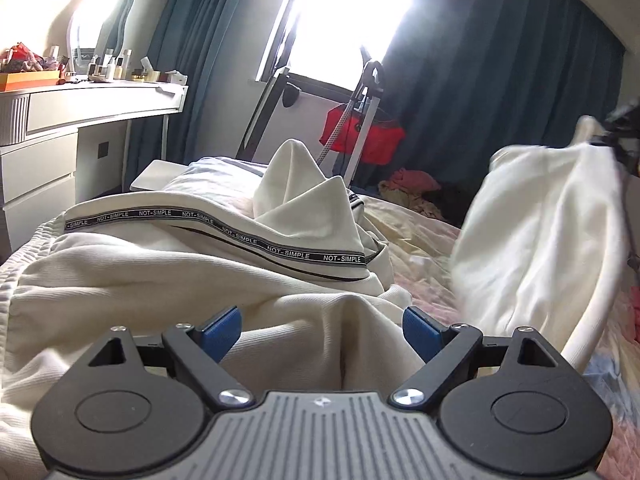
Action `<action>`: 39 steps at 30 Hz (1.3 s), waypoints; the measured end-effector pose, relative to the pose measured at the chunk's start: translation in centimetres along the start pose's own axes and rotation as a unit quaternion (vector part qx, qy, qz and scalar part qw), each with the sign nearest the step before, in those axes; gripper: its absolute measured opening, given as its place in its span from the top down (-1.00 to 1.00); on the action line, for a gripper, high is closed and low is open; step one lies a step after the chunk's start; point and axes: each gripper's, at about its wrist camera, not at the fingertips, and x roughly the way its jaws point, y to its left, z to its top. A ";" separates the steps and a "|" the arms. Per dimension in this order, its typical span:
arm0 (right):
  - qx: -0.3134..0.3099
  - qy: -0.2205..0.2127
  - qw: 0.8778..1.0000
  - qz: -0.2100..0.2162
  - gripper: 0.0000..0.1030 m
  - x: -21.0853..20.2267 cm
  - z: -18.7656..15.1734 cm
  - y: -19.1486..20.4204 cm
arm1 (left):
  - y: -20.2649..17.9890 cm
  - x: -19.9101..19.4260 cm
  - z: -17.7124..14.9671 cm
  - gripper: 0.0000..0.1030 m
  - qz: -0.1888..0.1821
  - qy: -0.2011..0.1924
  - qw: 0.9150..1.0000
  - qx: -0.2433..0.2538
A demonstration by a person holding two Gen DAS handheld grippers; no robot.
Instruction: Fold clothes
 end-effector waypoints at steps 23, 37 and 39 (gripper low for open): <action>0.353 0.076 0.890 -0.277 0.82 -15.7 -15.1 -32.4 | 7.5 -6.6 -3.2 -0.91 0.053 0.148 0.954 -0.255; 0.411 0.075 0.876 -0.243 0.17 -15.2 -16.8 -34.2 | 16.7 -6.9 -5.6 -0.39 0.049 0.048 0.845 -0.530; 0.387 0.077 0.886 -0.244 0.32 -14.9 -16.3 -33.8 | 17.7 -7.1 -5.4 -0.09 0.053 0.037 0.839 -0.541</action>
